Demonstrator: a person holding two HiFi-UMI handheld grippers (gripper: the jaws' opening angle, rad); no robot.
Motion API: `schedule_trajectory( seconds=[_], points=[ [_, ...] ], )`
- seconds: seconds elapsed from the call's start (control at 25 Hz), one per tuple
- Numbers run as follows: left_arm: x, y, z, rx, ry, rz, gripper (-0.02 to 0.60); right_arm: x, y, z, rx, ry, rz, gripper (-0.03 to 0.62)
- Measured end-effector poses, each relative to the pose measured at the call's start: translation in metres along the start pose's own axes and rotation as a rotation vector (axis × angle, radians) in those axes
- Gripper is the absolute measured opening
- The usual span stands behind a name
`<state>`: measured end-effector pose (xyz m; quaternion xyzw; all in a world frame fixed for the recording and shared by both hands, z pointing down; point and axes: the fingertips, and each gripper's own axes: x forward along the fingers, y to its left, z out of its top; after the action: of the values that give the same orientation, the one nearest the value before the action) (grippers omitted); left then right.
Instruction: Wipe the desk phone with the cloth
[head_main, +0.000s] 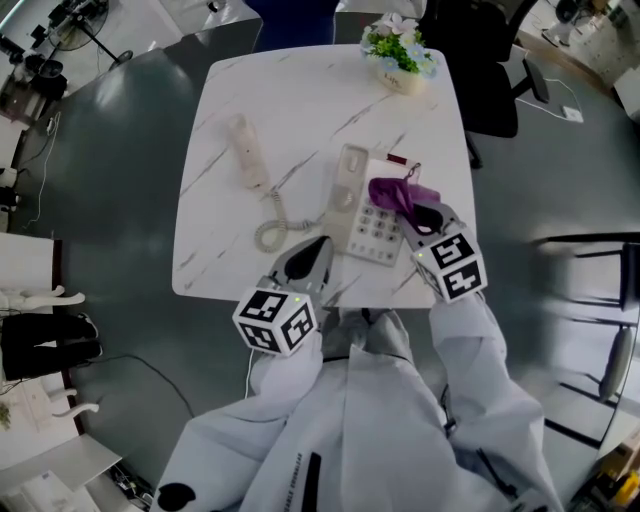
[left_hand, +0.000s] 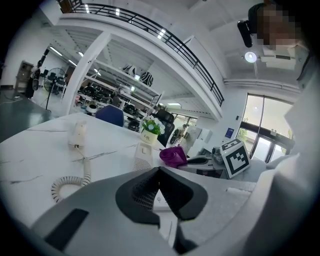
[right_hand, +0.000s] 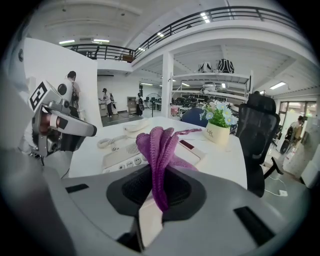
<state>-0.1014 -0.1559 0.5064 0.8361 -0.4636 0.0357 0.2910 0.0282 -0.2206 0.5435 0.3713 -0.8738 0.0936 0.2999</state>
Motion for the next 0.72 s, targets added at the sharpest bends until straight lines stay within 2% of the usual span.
schedule_trajectory(
  seconds=[0.72],
  points=[
    [0.000, -0.008, -0.009, -0.004, 0.005, -0.025, -0.003, -0.007, 0.032, -0.011, -0.027, 0.059, 0.050, 0.042]
  ],
)
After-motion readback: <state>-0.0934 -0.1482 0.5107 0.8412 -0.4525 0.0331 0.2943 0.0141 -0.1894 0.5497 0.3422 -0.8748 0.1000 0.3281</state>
